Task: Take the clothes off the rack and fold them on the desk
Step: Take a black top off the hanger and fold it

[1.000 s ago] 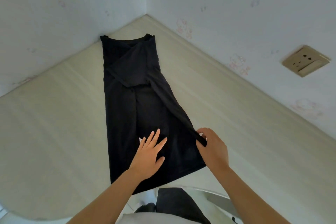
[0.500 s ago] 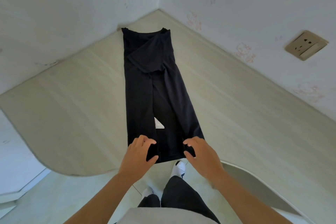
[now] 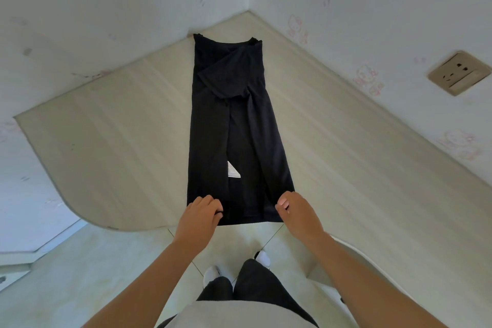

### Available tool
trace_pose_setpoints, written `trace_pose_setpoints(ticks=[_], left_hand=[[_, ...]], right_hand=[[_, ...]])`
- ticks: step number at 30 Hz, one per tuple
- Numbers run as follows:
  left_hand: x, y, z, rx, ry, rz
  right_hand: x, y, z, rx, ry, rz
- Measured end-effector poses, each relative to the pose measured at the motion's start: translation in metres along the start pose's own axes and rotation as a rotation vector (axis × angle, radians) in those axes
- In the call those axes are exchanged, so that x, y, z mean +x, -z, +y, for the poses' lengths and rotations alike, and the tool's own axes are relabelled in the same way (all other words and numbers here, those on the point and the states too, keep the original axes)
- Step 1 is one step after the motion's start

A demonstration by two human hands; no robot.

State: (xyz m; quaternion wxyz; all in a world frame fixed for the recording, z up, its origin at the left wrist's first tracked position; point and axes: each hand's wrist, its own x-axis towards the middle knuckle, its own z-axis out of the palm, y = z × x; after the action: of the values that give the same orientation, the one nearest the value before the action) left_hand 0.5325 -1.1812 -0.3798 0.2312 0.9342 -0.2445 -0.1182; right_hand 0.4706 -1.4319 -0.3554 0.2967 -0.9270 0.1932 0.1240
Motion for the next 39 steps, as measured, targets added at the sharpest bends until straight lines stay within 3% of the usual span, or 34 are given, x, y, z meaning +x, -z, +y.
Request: trace_pose_setpoints(ticks=[3,8,12,15,17,19,22,31,36,39], left_hand=[[-0.004,0.001,0.004,-0.031,0.027,0.059],[-0.012,-0.006,0.002,-0.046,0.038,0.047],[-0.009,-0.004,0.008,-0.062,0.042,0.118],[-0.013,0.004,0.023,-0.118,0.014,0.291],[-0.017,0.007,0.031,-0.124,-0.014,0.333],[-0.022,0.002,0.031,-0.056,-0.087,0.222],[-0.026,-0.011,0.017,0.03,-0.126,-0.039],[-0.021,-0.012,-0.004,0.314,-0.017,0.001],[-0.014,-0.009,-0.002,0.183,-0.027,0.077],[-0.007,0.001,0.0,0.097,-0.015,-0.017]], right_hand=[[-0.004,-0.002,-0.006,-0.021,0.111,0.015],[0.001,-0.015,-0.007,-0.28,0.3,-0.043],[0.002,-0.014,-0.007,-0.123,0.257,-0.032],[-0.01,-0.002,-0.021,0.039,0.269,0.234],[-0.02,0.002,-0.034,0.071,0.377,0.351],[-0.025,-0.002,-0.035,-0.036,0.507,0.217],[-0.02,-0.014,-0.012,-0.266,0.498,-0.11],[-0.001,-0.016,0.012,-0.507,0.487,0.032],[0.003,-0.02,0.006,-0.42,0.584,0.109],[0.003,-0.014,0.006,-0.272,0.565,0.055]])
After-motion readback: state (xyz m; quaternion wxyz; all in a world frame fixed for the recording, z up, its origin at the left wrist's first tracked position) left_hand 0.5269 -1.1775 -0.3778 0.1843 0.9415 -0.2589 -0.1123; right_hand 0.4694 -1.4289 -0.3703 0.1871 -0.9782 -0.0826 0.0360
